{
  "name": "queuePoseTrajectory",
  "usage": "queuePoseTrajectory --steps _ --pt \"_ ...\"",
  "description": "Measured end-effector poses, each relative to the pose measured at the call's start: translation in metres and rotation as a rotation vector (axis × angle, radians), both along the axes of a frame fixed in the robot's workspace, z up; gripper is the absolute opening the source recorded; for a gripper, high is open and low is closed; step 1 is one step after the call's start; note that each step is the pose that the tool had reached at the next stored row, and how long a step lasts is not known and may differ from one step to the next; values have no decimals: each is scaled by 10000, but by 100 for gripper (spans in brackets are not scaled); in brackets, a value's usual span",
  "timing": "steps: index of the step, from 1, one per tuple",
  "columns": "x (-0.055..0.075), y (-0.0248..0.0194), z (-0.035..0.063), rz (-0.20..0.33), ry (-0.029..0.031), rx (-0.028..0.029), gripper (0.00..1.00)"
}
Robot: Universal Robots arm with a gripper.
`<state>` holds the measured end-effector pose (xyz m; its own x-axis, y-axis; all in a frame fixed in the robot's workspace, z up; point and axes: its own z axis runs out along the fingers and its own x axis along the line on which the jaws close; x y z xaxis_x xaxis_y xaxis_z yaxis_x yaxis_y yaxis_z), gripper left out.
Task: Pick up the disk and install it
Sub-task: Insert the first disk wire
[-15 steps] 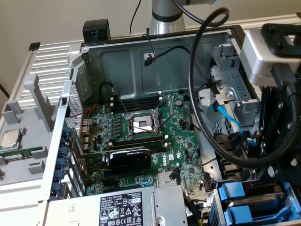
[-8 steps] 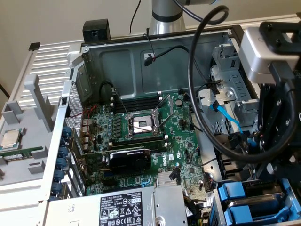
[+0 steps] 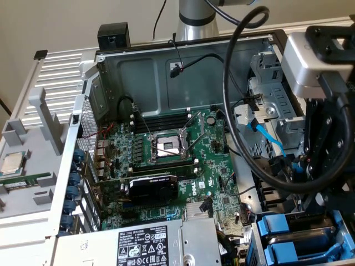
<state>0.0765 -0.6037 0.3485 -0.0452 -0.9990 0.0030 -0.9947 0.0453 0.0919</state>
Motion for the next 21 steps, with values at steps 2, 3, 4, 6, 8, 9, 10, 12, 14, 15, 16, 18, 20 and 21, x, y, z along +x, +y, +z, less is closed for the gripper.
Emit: queuePoseTrajectory --steps 2,3,4,6,8,9,10,12,14,15,16,18,20,21 --pt "0 -17 -4 1 0 15 17" --pt "0 -25 -6 0 0 21 17" --pt "1 -26 -8 1 0 23 17" --pt "2 -26 -8 1 0 21 17" --pt "2 -26 -14 2 -5 23 17" --pt "2 -27 -18 2 -7 23 17" --pt "2 -28 -23 2 -8 24 17" --pt "2 -28 -34 3 -8 23 17" --pt "2 -28 -44 1 -18 22 17" --pt "2 -28 -50 1 -32 23 17" --pt "2 -28 -54 2 -41 23 17" --pt "2 -28 -62 2 -45 23 17" --pt "0 -28 -67 1 -46 20 17" --pt "0 -28 -69 -1 -46 22 17"
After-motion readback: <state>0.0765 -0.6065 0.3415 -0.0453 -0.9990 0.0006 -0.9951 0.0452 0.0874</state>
